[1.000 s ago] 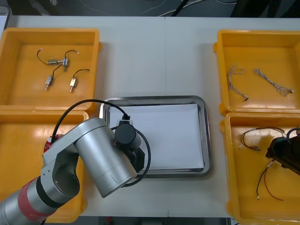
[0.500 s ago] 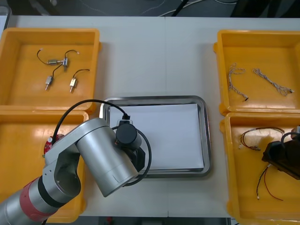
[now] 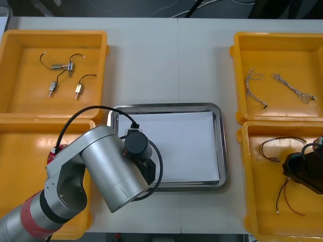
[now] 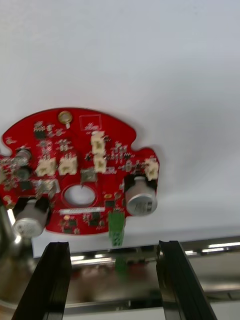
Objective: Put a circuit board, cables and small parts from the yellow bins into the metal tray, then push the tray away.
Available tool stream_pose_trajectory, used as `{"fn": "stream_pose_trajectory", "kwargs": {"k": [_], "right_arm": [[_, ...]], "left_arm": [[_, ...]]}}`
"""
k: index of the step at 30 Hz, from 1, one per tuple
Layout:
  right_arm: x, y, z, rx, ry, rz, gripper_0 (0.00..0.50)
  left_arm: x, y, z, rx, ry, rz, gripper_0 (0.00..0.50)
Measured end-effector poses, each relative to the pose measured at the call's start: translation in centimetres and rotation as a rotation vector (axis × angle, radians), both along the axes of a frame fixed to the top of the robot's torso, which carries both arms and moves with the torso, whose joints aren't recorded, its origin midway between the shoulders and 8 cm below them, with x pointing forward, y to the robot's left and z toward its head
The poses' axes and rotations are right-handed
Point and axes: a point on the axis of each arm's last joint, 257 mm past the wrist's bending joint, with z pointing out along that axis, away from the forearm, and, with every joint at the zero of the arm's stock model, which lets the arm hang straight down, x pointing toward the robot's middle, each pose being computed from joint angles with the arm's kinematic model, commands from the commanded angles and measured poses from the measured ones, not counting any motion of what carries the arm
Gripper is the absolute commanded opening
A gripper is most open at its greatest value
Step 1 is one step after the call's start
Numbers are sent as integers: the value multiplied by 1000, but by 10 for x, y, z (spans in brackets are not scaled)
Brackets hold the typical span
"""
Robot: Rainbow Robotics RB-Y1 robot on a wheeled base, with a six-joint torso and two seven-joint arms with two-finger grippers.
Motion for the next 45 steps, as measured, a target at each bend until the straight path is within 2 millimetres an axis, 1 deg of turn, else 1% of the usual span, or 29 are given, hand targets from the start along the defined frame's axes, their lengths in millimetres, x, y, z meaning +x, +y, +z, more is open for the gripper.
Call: {"fn": "stream_pose_trajectory", "kwargs": {"k": [1,3,5,8,10,13,16,19,22,26,29,32,39,42,45], "right_arm": [[0,0,0,-1,0,0,0],[0,0,0,-2,0,0,0],[0,-1,0,-3,0,-1,0],[0,-1,0,-3,-1,-1,0],[0,-1,0,-3,-2,0,0],[1,-1,0,-3,-2,0,0],[1,0,0,-3,-3,0,0],[1,0,1,-3,-4,1,0],[1,1,4,-6,-7,6,0],[-2,5,16,-15,-6,24,0],[-6,7,26,-24,-7,33,0],[-8,7,37,-32,-16,37,0],[-15,7,66,-52,-40,45,0],[-20,8,77,-59,-44,53,0],[-22,12,89,-70,-56,79,0]], "left_arm": [[-3,1,5,-3,8,3,500],[-9,3,17,-24,25,5,500],[-8,0,36,-78,18,3,500],[2,-3,72,-174,-29,10,500],[10,1,92,-226,-60,25,500],[18,9,115,-292,-85,48,500],[28,24,132,-334,-106,81,500],[38,44,145,-347,-133,107,500],[48,70,157,-319,-175,99,500],[59,109,174,-222,-233,21,500],[68,139,181,-141,-257,-25,500],[75,170,183,-88,-254,-5,500],[86,238,181,-81,-209,163,500],[90,262,176,-89,-176,216,500],[95,280,170,-66,-142,204,500]]}}
